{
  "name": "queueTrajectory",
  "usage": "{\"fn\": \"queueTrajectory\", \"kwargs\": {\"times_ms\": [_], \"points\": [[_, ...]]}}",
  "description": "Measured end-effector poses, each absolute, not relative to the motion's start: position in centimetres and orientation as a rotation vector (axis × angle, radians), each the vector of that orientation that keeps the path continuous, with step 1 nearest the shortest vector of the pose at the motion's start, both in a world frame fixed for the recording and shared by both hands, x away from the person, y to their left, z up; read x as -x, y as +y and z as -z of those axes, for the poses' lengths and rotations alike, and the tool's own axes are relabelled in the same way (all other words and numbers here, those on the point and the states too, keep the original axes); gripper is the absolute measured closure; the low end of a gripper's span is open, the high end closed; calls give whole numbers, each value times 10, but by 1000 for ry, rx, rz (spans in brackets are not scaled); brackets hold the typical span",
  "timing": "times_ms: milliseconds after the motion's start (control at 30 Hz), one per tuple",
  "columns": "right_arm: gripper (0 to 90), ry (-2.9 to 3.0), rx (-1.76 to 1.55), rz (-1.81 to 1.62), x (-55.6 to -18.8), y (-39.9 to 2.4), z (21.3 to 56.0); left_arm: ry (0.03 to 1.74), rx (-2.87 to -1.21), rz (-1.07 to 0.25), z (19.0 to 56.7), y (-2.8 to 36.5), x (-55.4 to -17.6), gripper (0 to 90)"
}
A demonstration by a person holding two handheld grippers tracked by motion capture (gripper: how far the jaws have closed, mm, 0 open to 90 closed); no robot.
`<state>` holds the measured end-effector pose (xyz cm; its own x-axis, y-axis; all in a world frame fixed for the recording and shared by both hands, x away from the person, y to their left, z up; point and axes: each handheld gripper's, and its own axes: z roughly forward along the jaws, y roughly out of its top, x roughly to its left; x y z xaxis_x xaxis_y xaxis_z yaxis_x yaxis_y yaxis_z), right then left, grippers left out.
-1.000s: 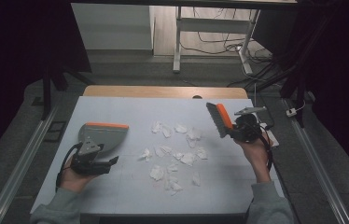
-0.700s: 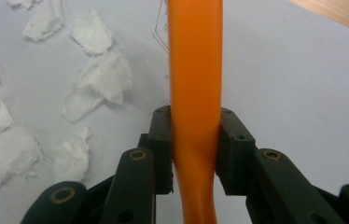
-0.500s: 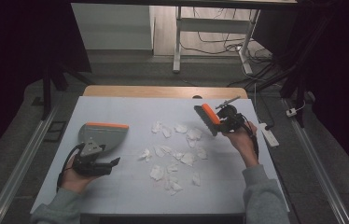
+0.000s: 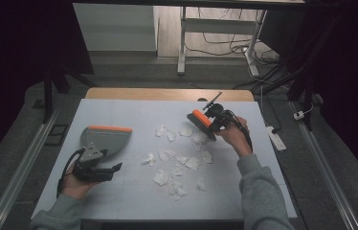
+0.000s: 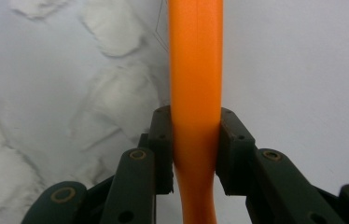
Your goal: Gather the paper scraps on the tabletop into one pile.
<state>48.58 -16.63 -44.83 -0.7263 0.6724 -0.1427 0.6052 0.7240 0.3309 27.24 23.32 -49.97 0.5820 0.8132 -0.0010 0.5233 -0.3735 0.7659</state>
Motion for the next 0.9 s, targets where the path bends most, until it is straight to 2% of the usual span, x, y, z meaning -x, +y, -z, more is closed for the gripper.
{"fn": "queueTrajectory", "kwargs": {"times_ms": [233,500,700,900], "points": [[706,2756,-824,-304,-467,-146,450,1061,-2067,-491,501,233,-273,244],[706,2826,-730,-499,-437,-145,436,1058,-2063,-495,500,233,-271,245],[706,2723,-785,-519,-454,-148,420,1059,-2059,-488,500,234,-272,246],[706,2711,-801,-427,-487,-131,436,1060,-2056,-490,500,235,-272,247]]}}
